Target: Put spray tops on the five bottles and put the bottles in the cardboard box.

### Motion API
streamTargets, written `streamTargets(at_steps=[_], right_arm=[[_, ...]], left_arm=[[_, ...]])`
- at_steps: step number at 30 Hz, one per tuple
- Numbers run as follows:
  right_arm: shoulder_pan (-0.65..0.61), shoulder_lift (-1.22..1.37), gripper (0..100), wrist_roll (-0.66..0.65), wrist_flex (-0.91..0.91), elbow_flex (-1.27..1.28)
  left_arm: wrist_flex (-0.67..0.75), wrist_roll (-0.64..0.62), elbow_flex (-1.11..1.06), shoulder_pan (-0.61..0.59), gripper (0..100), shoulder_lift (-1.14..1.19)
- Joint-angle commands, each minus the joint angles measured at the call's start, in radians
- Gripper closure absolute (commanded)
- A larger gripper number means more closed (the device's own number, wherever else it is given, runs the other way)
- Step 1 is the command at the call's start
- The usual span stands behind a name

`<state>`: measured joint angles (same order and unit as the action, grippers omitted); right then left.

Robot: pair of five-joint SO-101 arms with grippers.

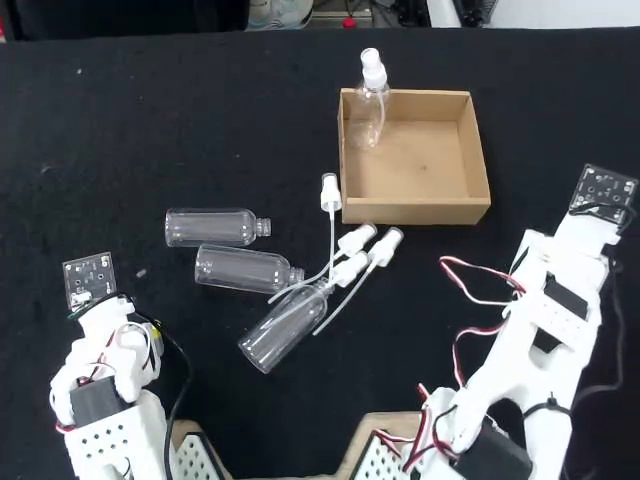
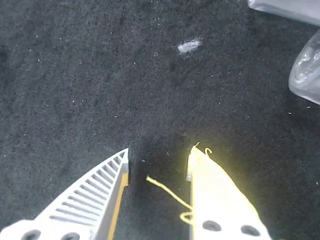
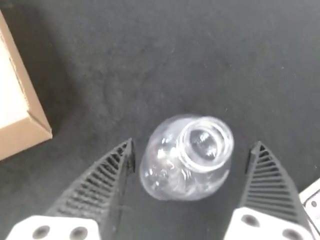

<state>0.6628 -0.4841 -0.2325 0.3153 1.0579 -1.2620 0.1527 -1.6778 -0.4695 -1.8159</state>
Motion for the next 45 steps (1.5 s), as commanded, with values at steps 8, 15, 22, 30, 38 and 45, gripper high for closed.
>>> streamTargets(at_steps=[8, 15, 22, 30, 38, 45], right_arm=[[0.057, 0.059, 67.2, 0.003, -0.057, -0.033], [0.048, -0.03, 74.0, 0.003, 0.014, -0.033], [0.051, -0.17, 94.5, -0.003, 0.084, -0.039], [-0.043, -0.401, 94.9, -0.005, 0.374, -0.076], [-0.316, -0.483, 94.9, -0.06, 0.859, -0.318], [-0.499, -0.487, 94.9, -0.163, 0.965, -0.32]], left_arm=[[-0.008, 0.009, -0.021, 0.008, 81, -0.008], [-0.008, 0.009, -0.021, 0.008, 81, -0.008], [-0.008, 0.009, -0.021, 0.008, 81, -0.008], [0.031, 0.026, -0.021, 0.013, 81, -0.008], [0.267, 0.193, 0.093, 0.018, 81, -0.008], [0.324, 0.072, 0.228, 0.219, 81, -0.008]])
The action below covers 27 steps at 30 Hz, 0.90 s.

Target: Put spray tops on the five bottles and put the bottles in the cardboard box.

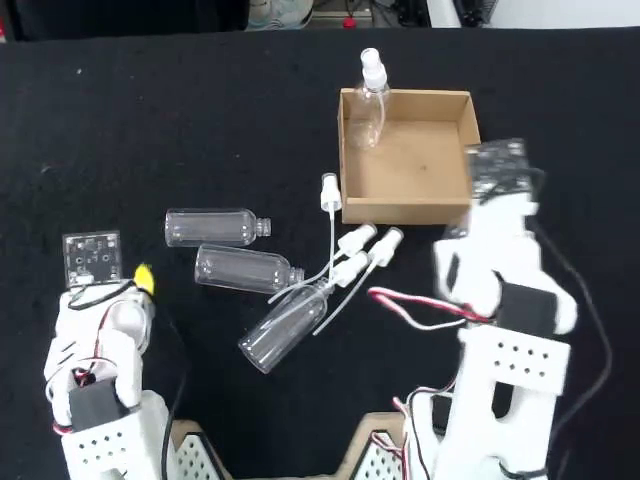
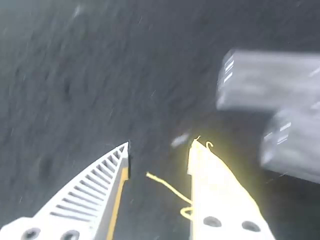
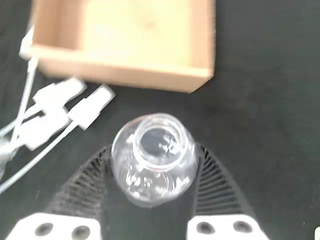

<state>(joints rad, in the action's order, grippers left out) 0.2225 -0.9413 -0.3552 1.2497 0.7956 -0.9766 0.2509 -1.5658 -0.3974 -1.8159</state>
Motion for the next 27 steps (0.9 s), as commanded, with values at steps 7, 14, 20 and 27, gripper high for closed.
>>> streamTargets(at_steps=[7, 14, 20, 27], right_arm=[[-0.006, -0.031, 94.9, -0.058, 0.035, -0.054], [0.181, -0.027, 94.9, -0.06, 0.02, -0.054], [0.345, -0.027, 94.9, -0.06, 0.018, -0.054], [0.44, -0.031, 94.9, -0.123, 0.02, -0.054]], left_arm=[[0.037, -0.057, 0.274, 0.472, 81, 0.08], [0.012, -0.092, 0.573, 0.693, 81, 0.634], [0.071, -0.302, 0.774, 0.931, 81, 1.079], [0.404, -0.333, 0.791, 1.055, 78, 1.395]])
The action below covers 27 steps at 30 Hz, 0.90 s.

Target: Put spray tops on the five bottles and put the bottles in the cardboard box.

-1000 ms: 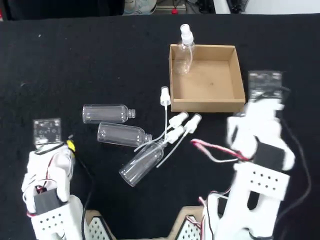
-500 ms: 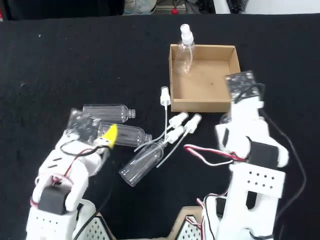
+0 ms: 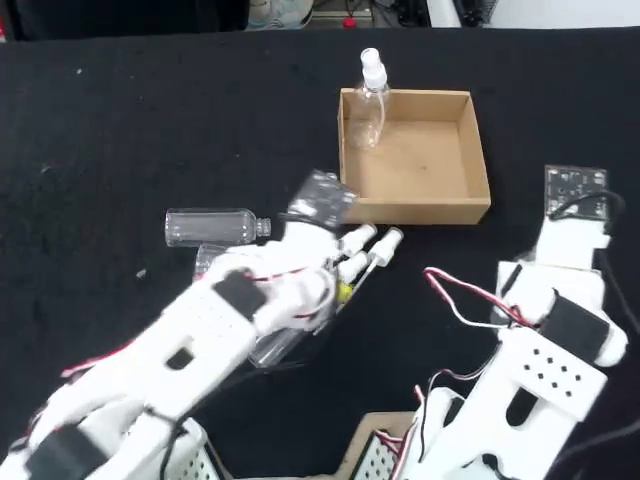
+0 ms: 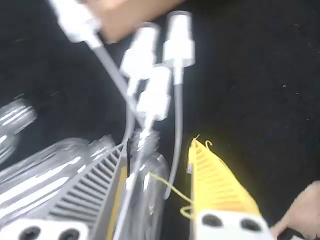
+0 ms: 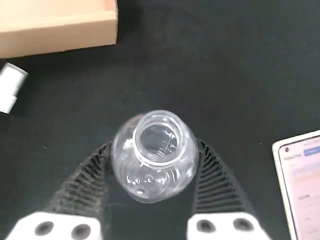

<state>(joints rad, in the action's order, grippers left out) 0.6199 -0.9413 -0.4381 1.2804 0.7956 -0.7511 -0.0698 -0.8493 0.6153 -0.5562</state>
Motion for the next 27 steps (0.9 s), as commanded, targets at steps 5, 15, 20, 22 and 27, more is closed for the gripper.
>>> streamTargets(at_steps=[5, 15, 20, 22, 27], right_arm=[[0.103, -0.03, 94.9, -0.086, -0.011, -0.054], [0.137, -0.031, 94.9, -0.123, -0.011, -0.054], [0.137, -0.031, 94.9, -0.123, -0.006, -0.054], [0.137, -0.031, 94.9, -0.123, -0.005, -0.053], [0.13, -0.033, 94.9, -0.123, -0.011, -0.03]], left_arm=[[0.23, -0.012, 0.168, 0.041, 69, 0.31], [0.198, 0.106, 0.358, 0.041, 69, 0.614], [0.064, 0.161, 0.423, 0.022, 69, 0.618], [0.026, 0.164, 0.447, -0.002, 69, 0.618], [-0.012, 0.21, 0.458, -0.019, 69, 0.628]])
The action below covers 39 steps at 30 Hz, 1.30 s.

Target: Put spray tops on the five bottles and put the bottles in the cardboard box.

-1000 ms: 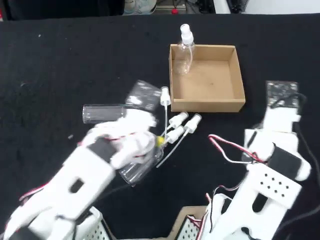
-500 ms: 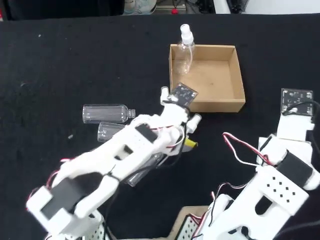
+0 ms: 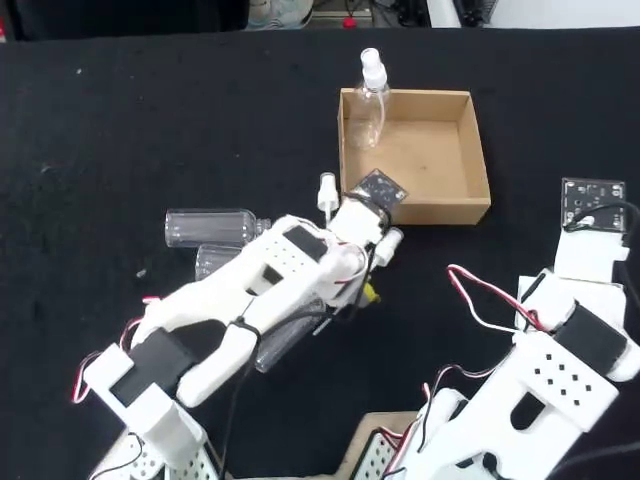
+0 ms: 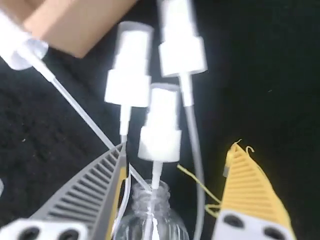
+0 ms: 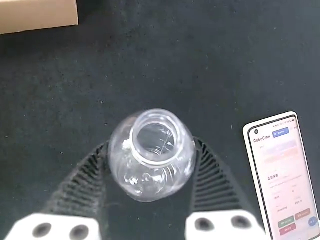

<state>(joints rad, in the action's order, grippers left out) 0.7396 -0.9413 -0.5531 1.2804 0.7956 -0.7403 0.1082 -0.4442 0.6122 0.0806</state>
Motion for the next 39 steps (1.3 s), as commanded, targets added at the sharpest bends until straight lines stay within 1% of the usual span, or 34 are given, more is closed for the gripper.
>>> streamTargets(at_steps=[1, 3, 8, 12, 16, 22, 24, 26, 34, 39], right_arm=[[0.009, -0.033, 94.9, -0.008, -0.011, -0.019], [0.009, -0.033, 94.9, -0.008, -0.012, -0.004], [0.011, -0.033, 94.9, -0.003, -0.011, -0.001], [0.011, -0.033, 94.9, -0.003, -0.009, -0.001], [0.009, -0.033, 94.9, -0.002, -0.006, -0.001], [0.011, -0.033, 94.9, -0.002, -0.008, -0.001], [0.009, -0.033, 94.9, -0.002, -0.008, -0.001], [0.009, -0.033, 94.9, -0.002, -0.008, -0.001], [0.009, -0.033, 94.9, -0.002, -0.011, -0.001], [0.009, -0.033, 94.9, -0.002, -0.008, -0.001]], left_arm=[[-0.021, 0.031, 0.048, -0.012, 69, -0.009], [-0.021, 0.026, 0.054, 0.004, 71, -0.009], [0.021, 0.034, 0.042, 0.019, 82, -0.008], [0.02, 0.034, 0.036, 0.021, 84, -0.008], [0.005, 0.032, 0.035, 0.038, 84, -0.018], [-0.19, 0.026, 0.113, 0.125, 84, -0.021], [-0.219, 0.026, 0.122, 0.162, 84, -0.021], [-0.215, 0.026, 0.127, 0.179, 84, -0.021], [-0.222, 0.025, 0.131, 0.15, 83, -0.02], [-0.222, 0.025, 0.134, 0.107, 74, -0.021]])
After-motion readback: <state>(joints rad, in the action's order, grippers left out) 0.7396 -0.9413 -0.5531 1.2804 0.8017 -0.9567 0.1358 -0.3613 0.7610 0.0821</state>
